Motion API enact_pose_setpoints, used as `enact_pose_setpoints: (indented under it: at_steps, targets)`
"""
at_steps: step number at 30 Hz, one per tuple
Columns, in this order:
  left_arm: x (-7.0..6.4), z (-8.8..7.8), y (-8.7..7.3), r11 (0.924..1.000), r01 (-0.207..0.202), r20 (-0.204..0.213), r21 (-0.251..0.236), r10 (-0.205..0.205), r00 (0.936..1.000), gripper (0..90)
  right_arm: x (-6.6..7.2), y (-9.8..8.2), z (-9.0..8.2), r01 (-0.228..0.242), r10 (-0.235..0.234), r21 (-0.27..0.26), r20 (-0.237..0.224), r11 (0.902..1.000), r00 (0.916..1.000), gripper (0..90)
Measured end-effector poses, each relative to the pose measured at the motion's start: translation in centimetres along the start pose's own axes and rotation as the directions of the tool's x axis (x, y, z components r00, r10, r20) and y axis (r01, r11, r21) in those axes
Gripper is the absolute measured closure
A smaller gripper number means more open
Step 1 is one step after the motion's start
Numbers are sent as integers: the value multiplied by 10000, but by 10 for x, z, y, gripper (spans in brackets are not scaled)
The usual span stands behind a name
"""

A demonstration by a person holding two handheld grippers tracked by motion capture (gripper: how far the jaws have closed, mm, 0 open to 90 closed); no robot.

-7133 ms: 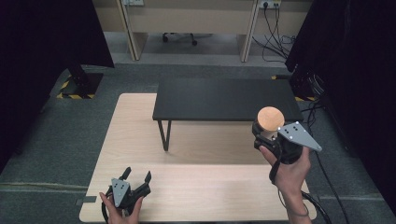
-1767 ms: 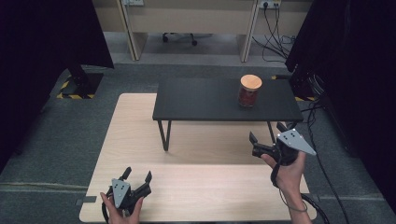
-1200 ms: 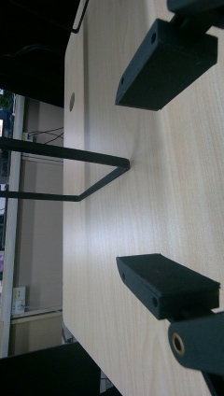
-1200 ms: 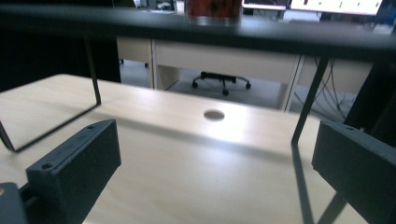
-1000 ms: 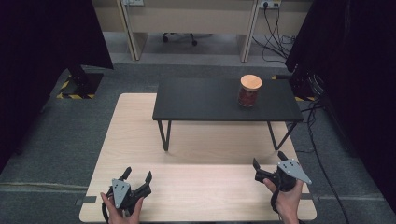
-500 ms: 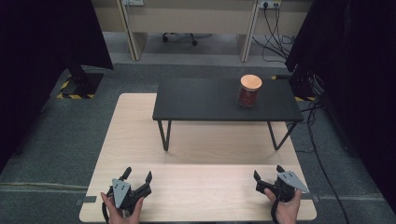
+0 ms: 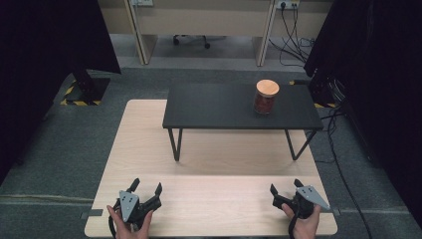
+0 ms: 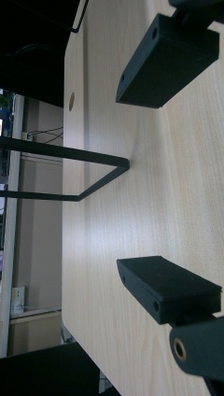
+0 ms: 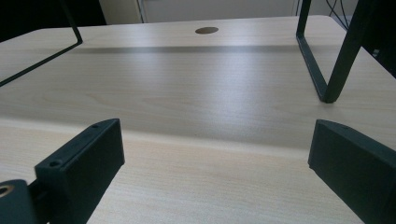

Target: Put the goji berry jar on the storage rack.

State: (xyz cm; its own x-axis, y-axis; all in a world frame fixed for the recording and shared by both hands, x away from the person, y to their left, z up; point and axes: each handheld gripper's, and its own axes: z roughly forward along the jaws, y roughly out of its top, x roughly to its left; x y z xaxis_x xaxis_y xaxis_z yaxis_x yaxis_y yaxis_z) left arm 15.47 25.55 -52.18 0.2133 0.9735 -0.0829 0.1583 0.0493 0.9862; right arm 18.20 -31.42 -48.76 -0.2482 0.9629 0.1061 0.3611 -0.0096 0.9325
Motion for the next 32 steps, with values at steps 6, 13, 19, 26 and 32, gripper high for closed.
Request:
enact_pose_setpoints:
  at_steps: [6,13,19,26,32]
  targets:
    - [0,0,1,9999,-93,7,47,93,10000,164,0,0,0,4,-4,-13,-32,10000,10000,36]
    - [0,0,1,10000,-31,22,62,31,10000,165,-1,0,0,-28,28,7,-40,10000,10000,36]
    - [1,0,1,10000,-26,24,69,26,10000,165,-1,0,0,-44,44,3,-27,10000,10000,36]
    - [1,1,1,10000,-10,32,77,10,10000,166,-1,0,0,-36,36,0,-24,10000,10000,37]
    - [1,1,1,10000,-18,36,82,18,10000,166,-1,0,0,-1,1,-17,-31,10000,10000,36]
